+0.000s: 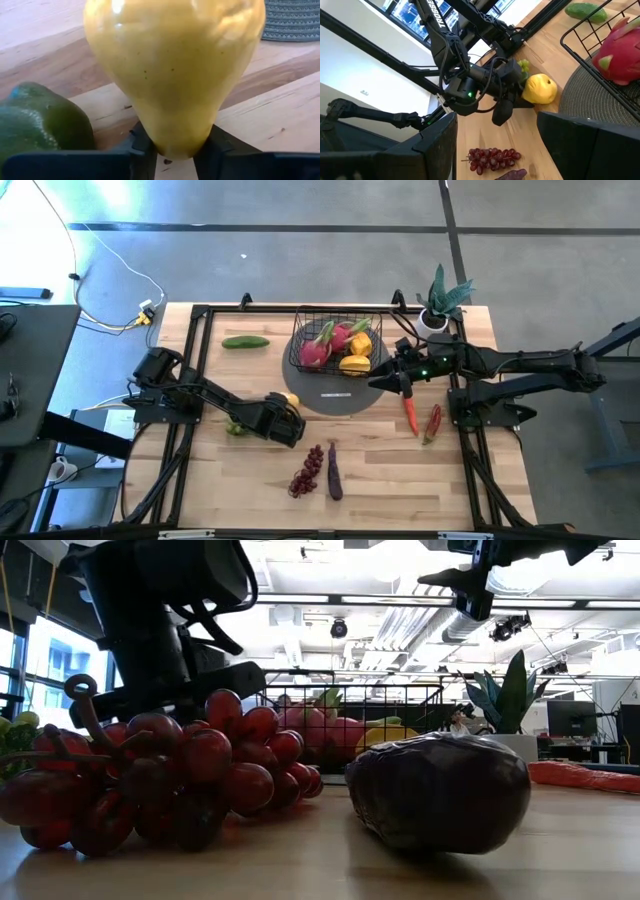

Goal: Build produce basket
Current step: Put the pear into the wire basket

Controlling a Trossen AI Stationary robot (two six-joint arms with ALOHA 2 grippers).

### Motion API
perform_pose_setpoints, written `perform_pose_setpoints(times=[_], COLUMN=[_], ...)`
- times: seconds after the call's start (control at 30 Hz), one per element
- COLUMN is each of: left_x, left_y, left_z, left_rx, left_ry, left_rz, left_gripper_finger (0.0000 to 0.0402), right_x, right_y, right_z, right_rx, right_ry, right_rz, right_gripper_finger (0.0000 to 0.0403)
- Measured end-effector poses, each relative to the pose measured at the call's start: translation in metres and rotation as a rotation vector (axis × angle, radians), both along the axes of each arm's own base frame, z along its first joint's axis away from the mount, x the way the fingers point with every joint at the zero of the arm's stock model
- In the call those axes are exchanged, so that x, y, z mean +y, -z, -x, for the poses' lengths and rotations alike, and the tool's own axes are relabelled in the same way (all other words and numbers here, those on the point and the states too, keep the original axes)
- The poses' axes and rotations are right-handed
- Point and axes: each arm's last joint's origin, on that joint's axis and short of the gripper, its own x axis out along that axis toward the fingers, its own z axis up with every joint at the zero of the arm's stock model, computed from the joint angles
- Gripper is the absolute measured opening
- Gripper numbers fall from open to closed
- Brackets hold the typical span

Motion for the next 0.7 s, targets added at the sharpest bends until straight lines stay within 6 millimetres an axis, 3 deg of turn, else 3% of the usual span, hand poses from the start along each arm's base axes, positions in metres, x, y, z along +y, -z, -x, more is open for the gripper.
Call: perform_pose_setpoints(times=[0.7], left_x=[-0.0011], left_y=[-0.0044], left_z=[-0.0022], left_rx=[-0.013], left_ry=[0.069], left_rz=[0.015], left_gripper_finger=[0.0056], right_x=[0.0000], right_y=[0.0000], right_z=[0.0000], right_rx=[0.000], right_ry=[0.001], right_rz=[0.002], right_gripper_finger=[0.0255])
